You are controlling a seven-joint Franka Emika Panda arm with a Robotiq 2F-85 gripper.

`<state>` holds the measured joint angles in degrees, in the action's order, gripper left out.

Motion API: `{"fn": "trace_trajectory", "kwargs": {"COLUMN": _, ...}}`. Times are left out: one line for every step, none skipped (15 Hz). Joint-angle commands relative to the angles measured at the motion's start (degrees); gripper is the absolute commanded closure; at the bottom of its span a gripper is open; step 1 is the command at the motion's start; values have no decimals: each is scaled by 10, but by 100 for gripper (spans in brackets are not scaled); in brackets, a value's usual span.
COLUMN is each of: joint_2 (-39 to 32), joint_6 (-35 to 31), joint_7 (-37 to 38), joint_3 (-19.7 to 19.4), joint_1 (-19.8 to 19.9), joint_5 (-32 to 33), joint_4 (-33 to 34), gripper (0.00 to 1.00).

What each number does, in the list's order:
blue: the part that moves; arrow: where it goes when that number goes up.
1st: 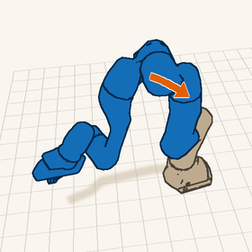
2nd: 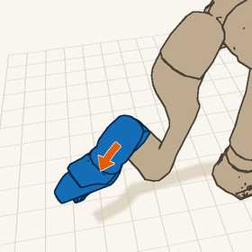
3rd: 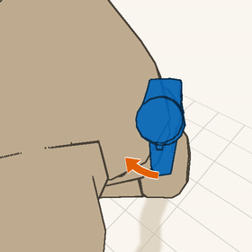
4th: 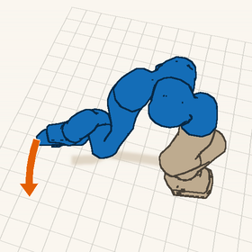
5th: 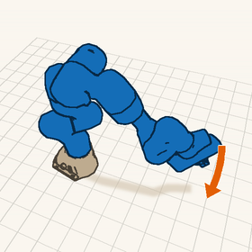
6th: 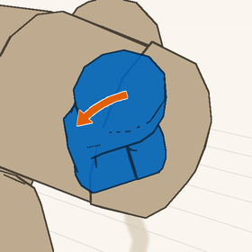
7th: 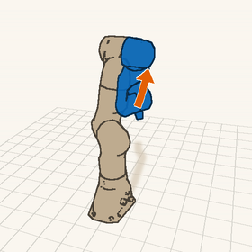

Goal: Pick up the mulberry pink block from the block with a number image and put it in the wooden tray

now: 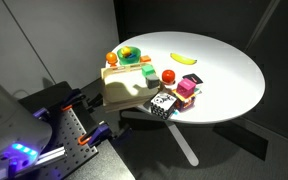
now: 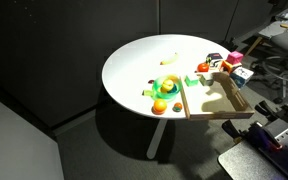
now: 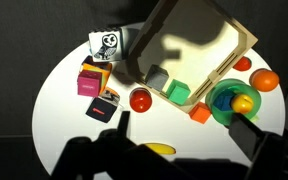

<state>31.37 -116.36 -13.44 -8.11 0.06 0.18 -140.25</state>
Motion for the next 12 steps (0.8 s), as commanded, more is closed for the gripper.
{"fn": "trace_trajectory", "kwargs": {"joint_2": -44, "joint_6": -7, "joint_7": 41, "joint_3": 19, "joint_1": 13, "joint_5": 4, "joint_4": 31, "gripper": 0}}
{"fn": "trace_trajectory", "kwargs": {"joint_2": -55, "joint_6": -12, "joint_7": 51, "joint_3": 22, "joint_1": 16, "joint_5": 6, "joint_4": 34, "gripper": 0}}
{"fn": "trace_trajectory", "kwargs": {"joint_2": -68, "joint_6": -16, "joint_7": 61, "joint_3": 24, "joint_1": 18, "joint_5": 9, "joint_4": 39, "gripper": 0}}
{"fn": "trace_trajectory", "kwargs": {"joint_2": -80, "joint_6": -19, "joint_7": 69, "joint_3": 26, "joint_1": 20, "joint_5": 10, "joint_4": 44, "gripper": 0}}
{"fn": "trace_trajectory", "kwargs": {"joint_2": -94, "joint_6": -21, "joint_7": 77, "joint_3": 27, "joint_1": 23, "joint_5": 11, "joint_4": 50, "gripper": 0}}
{"fn": "trace_trajectory", "kwargs": {"joint_2": -107, "joint_6": -22, "joint_7": 84, "joint_3": 28, "joint_1": 26, "joint_5": 12, "joint_4": 57, "gripper": 0}}
{"fn": "trace_trajectory", "kwargs": {"joint_2": -121, "joint_6": -26, "joint_7": 90, "joint_3": 28, "joint_1": 29, "joint_5": 12, "joint_4": 63, "gripper": 0}}
{"fn": "trace_trajectory", "kwargs": {"joint_2": -135, "joint_6": -28, "joint_7": 96, "joint_3": 28, "joint_1": 31, "joint_5": 13, "joint_4": 71, "gripper": 0}}
{"fn": "trace_trajectory", "kwargs": {"joint_2": -148, "joint_6": -30, "joint_7": 101, "joint_3": 28, "joint_1": 33, "joint_5": 13, "joint_4": 78, "gripper": 0}}
{"fn": "trace_trajectory", "kwargs": {"joint_2": -164, "joint_6": -30, "joint_7": 101, "joint_3": 26, "joint_1": 35, "joint_5": 14, "joint_4": 88, "gripper": 0}}
{"fn": "trace_trajectory", "kwargs": {"joint_2": -176, "joint_6": -29, "joint_7": 102, "joint_3": 26, "joint_1": 37, "joint_5": 15, "joint_4": 97, "gripper": 0}}
{"fn": "trace_trajectory", "kwargs": {"joint_2": -191, "joint_6": -29, "joint_7": 103, "joint_3": 25, "joint_1": 39, "joint_5": 17, "joint_4": 107, "gripper": 0}}
